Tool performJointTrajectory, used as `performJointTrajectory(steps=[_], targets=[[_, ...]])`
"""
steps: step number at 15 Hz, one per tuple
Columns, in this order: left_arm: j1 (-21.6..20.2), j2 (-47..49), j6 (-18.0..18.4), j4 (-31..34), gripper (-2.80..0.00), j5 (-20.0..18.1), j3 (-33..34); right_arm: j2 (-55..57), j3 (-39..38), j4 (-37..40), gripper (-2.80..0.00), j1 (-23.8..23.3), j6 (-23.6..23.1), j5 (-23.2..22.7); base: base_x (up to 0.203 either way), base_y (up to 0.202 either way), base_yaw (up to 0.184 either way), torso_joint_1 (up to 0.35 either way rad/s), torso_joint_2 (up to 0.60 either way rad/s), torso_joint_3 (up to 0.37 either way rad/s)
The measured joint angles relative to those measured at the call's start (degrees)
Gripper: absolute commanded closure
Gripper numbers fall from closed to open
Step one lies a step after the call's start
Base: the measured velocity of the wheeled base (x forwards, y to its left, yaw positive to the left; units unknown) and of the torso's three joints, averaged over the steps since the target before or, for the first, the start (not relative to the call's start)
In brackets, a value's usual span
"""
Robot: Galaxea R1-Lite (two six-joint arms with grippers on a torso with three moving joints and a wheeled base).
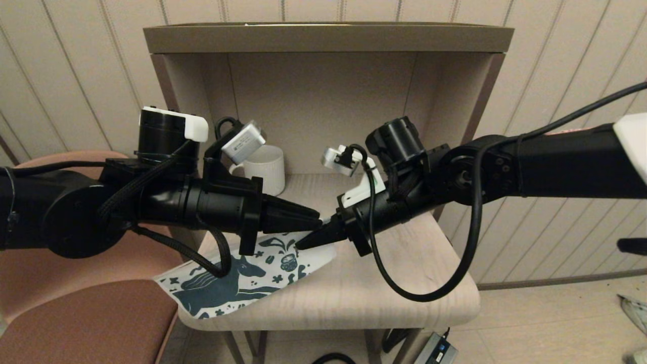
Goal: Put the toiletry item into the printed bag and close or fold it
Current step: Close the strorage bag and place it on the desk
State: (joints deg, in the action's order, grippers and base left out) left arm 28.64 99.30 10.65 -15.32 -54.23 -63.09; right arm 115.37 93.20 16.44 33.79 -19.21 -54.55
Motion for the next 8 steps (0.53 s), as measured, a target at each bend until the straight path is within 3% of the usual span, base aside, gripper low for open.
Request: performJointTrajectory(steps=[4,8], targets=[[0.55,0.09,-0.18,-0.33,-2.80,3.76,-0.30,-0.05,0.33,0.00,0.00,0.16,0.06,-0.05,0.000,0.000,0.000,0.000,0.00,0.000],[0.74,0.15,0.01,-0.53,-2.80,3.91,-0.06,-0.02,0.46,-0.01,0.00,0.20,0.09,-0.01,0.000,0.000,0.000,0.000,0.00,0.000]])
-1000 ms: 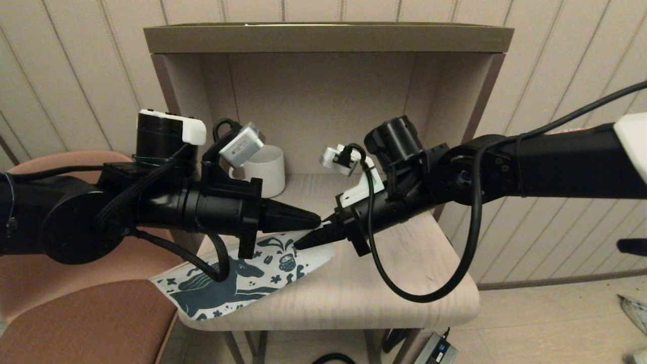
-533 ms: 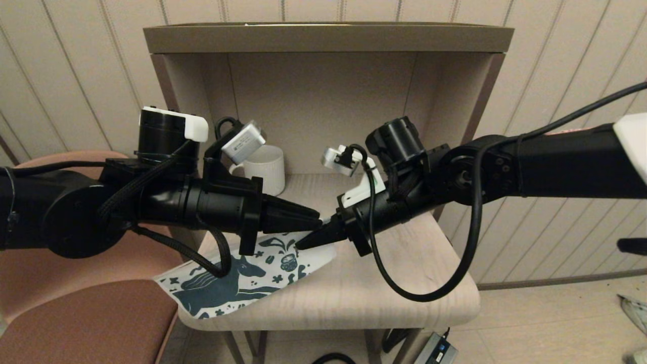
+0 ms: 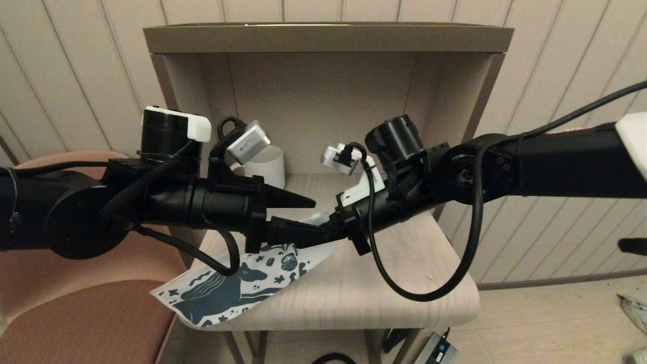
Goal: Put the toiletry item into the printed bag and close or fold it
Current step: Close the strorage bag and place it on the desk
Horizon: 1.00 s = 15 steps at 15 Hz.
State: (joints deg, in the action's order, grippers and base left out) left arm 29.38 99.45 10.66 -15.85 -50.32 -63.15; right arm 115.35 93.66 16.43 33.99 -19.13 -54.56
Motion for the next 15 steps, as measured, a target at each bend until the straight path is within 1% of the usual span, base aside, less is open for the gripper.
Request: performJointTrajectory(steps=[2,3,4,15], targets=[[0.00,0.00,0.16,-0.05,-2.80,-0.06,0.09,0.00,0.00,0.02,0.00,-0.06,0.02,0.01,0.000,0.000,0.000,0.000,0.00,0.000],[0.00,0.00,0.16,-0.07,-1.07,-0.09,0.14,0.00,0.00,0.01,0.00,-0.09,0.00,0.02,0.000,0.000,0.000,0.000,0.00,0.000],[0.00,0.01,0.23,-0.08,0.00,-0.06,0.22,0.00,0.00,0.02,0.00,-0.09,0.00,-0.01,0.000,0.000,0.000,0.000,0.00,0.000],[0.16,0.02,-0.39,-0.20,0.00,-0.37,0.20,0.00,-0.11,-0.05,0.00,-0.09,-0.08,-0.15,0.000,0.000,0.000,0.000,0.00,0.000]])
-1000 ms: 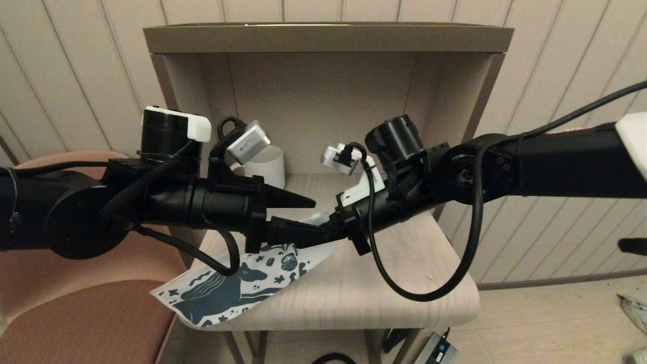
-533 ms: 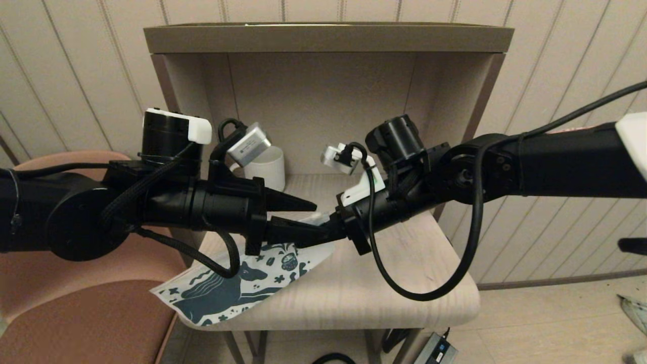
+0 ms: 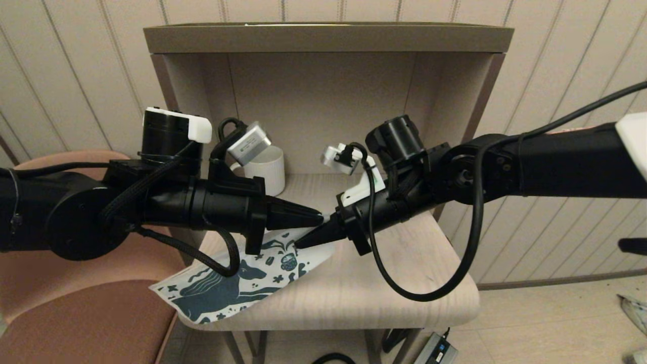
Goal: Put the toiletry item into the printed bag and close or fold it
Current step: Close the strorage bag and place it on the desk
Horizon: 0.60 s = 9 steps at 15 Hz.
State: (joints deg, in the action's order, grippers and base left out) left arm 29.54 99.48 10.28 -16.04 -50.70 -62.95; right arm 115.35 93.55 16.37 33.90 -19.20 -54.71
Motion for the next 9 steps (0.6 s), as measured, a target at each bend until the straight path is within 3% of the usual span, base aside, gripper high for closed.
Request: performJointTrajectory(steps=[9], targets=[[-0.02,0.11,0.39,-0.18,0.00,-1.20,0.24,-3.08,-1.38,0.05,0.00,-4.44,0.05,-0.36,0.000,0.000,0.000,0.000,0.00,0.000]])
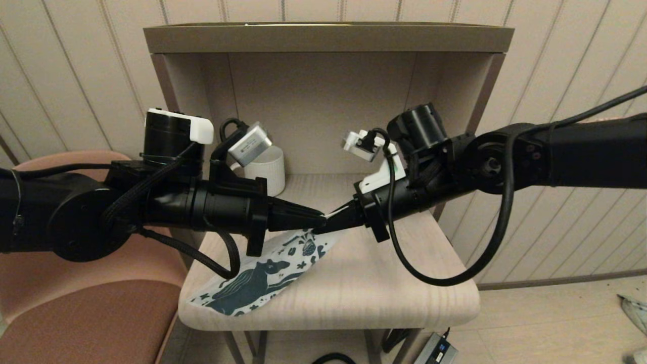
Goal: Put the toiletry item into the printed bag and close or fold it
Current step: Close the strorage bag and place it on the desk
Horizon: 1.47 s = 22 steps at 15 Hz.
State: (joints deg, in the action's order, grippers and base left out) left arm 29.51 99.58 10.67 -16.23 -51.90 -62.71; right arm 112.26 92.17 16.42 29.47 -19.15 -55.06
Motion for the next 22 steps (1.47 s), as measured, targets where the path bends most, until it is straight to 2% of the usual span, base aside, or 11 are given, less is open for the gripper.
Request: performJointTrajectory(steps=[7,22], targets=[[-0.02,0.11,0.11,-0.11,0.00,0.05,0.15,-2.68,-2.46,-0.41,0.00,-3.08,-0.56,-0.74,0.000,0.000,0.000,0.000,0.00,0.000],[-0.16,1.10,0.49,-0.15,0.00,0.22,0.22,-10.83,-8.45,-0.61,0.00,-18.37,-1.29,-5.32,0.000,0.000,0.000,0.000,0.00,0.000]])
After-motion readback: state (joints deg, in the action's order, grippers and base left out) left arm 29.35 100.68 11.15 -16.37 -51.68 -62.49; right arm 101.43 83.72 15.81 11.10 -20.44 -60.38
